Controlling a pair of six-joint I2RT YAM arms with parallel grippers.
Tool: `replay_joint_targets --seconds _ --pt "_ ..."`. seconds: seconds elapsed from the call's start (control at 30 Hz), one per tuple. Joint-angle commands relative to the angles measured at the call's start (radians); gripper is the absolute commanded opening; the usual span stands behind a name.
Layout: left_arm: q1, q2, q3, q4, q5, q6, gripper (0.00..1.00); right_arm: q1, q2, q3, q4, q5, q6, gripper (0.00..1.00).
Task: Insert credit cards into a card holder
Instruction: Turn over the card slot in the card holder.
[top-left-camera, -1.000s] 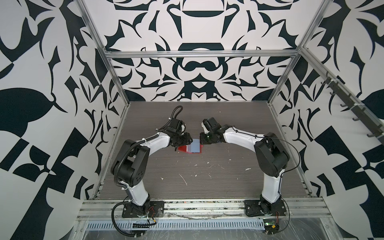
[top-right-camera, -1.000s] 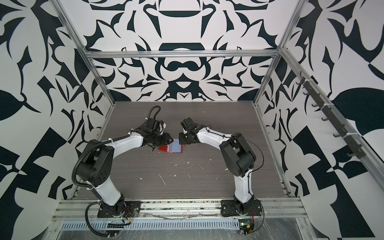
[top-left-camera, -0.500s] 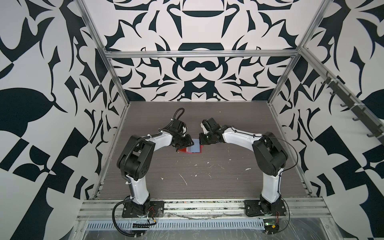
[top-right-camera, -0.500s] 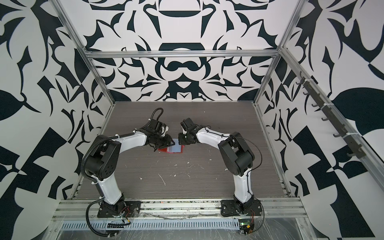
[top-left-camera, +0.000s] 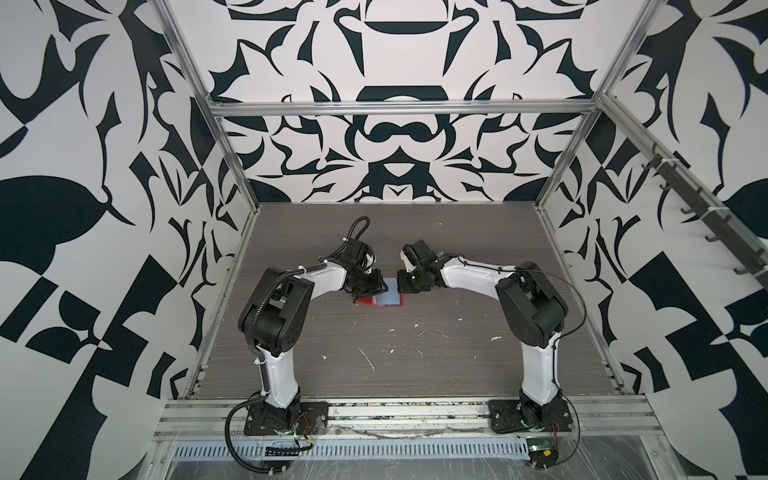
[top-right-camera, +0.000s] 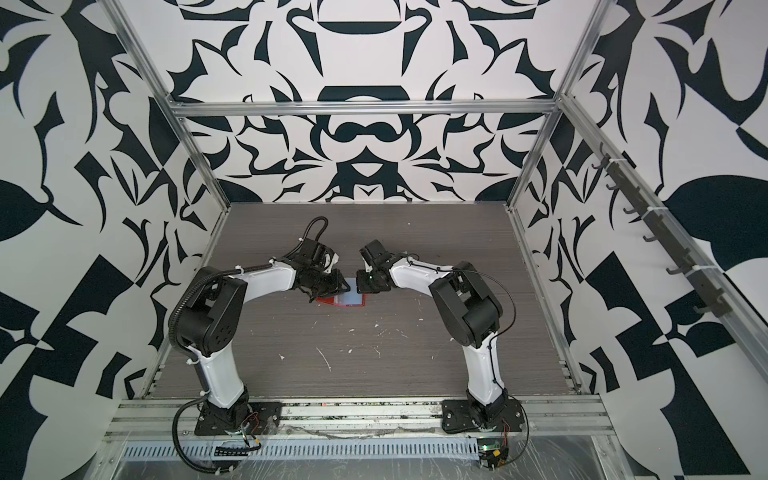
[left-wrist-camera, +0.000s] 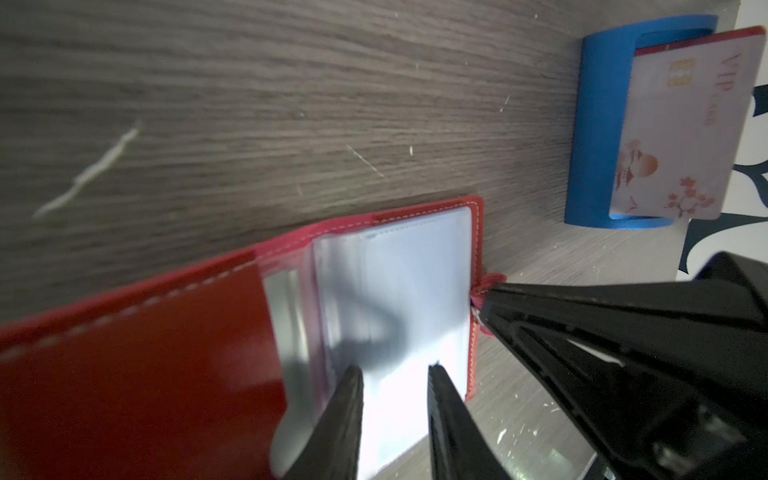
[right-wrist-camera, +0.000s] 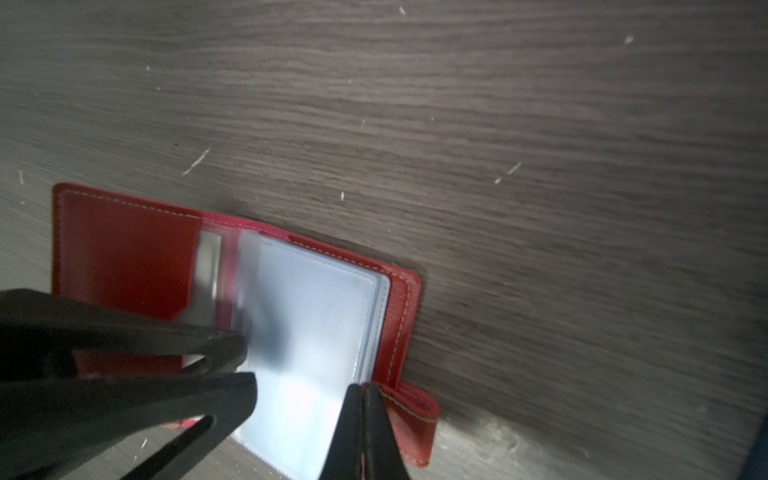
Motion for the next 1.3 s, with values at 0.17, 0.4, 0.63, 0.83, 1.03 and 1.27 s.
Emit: replay_joint_targets --seconds 0.17,0.4,0.63,0.83,1.03,1.27 --pt "-0.004 0.044 0.032 0.002 0.038 -0.003 0.30 0.002 0.014 -0.020 0.021 -0.015 0.014 0.00" --pt "-0.004 0.070 0.039 0.005 0.046 -0.012 0.30 0.003 0.022 -0.028 0.032 -0.021 0.020 0.00" --pt "-0.004 0.040 0.025 0.002 0.010 -0.017 0.09 0.002 -0.016 -0.040 0.030 0.009 0.017 0.00" --pt "-0.004 -0.026 0.000 0.006 -0.030 -0.023 0.01 0.002 -0.091 -0.051 -0.014 0.117 -0.001 0.00" --pt "-0.004 -0.079 -0.038 0.058 -0.048 -0.055 0.00 0.006 -0.140 -0.052 -0.035 0.141 -0.027 0.15" --pt "-0.003 -0.090 -0.064 0.091 -0.056 -0.077 0.00 0.022 -0.170 -0.052 -0.034 0.156 -0.050 0.27"
